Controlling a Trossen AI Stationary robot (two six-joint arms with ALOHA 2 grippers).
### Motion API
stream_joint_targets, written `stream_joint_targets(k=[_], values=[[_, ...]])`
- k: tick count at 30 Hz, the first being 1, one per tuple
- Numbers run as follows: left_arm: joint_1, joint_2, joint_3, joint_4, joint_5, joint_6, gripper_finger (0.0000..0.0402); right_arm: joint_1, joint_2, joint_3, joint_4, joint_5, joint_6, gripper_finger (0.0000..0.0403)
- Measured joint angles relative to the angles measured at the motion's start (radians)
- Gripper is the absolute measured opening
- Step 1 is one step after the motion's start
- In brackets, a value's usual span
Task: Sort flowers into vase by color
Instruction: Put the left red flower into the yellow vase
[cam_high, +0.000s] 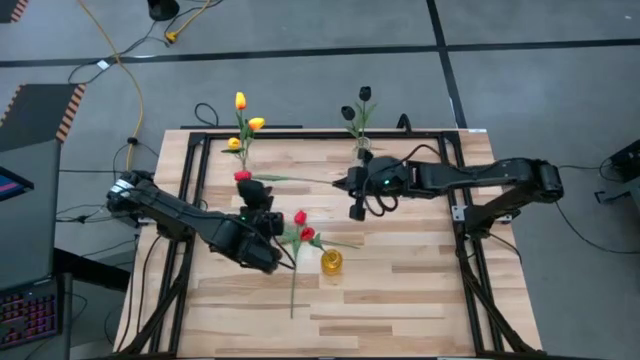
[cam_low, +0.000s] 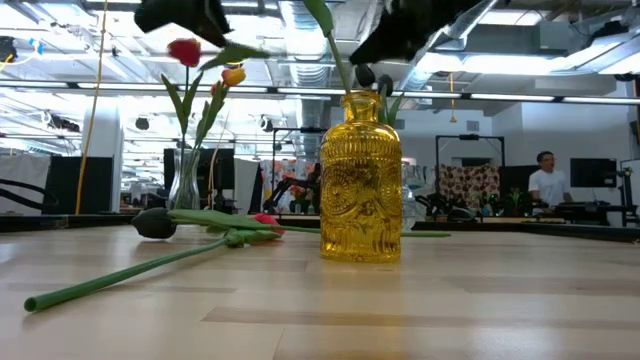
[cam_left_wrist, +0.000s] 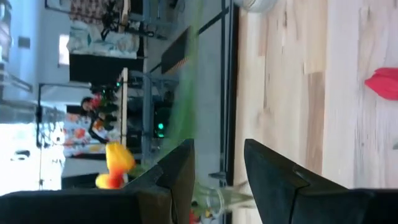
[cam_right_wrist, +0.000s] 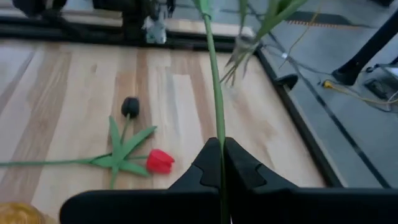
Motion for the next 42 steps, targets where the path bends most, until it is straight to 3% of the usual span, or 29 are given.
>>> stream_joint_targets(k=[5,13,17,23,28,32,38,42], values=[[-0.049,-0.036,0.011,-0.138,0.001,-0.179,0.0127,-0.003,-0.087,0.000,-0.049,0.049,0.004,0.0027],[-0.138,-0.140,-0.002,-0.135,0.068,-0.411,0.0127,0.001,-0.214,-0.085,-0.042,0.066,0.012,0.0027],[-0.199,-0.185,-0.077,-0.095,0.036,-0.505,0.0127,0.000,-0.273,-0.222,0.085,0.066,0.018,0.0027],[-0.269,-0.240,-0.267,0.127,-0.091,-0.626,0.0127,0.000,-0.319,-0.463,0.443,0.066,0.022,0.0027],[-0.252,-0.250,-0.434,0.364,-0.151,-0.700,0.0127,0.000,-0.258,-0.595,0.758,0.032,0.012,0.0027],[-0.217,-0.250,-0.524,0.528,-0.150,-0.710,0.0127,0.008,-0.173,-0.620,0.936,-0.015,-0.020,0.0027],[-0.167,-0.250,-0.581,0.661,-0.181,-0.708,0.0127,0.022,-0.012,-0.620,1.180,-0.036,-0.142,0.0027],[-0.164,-0.250,-0.600,0.765,-0.237,-0.629,0.0118,0.018,0.079,-0.620,1.352,-0.041,-0.200,0.0027]])
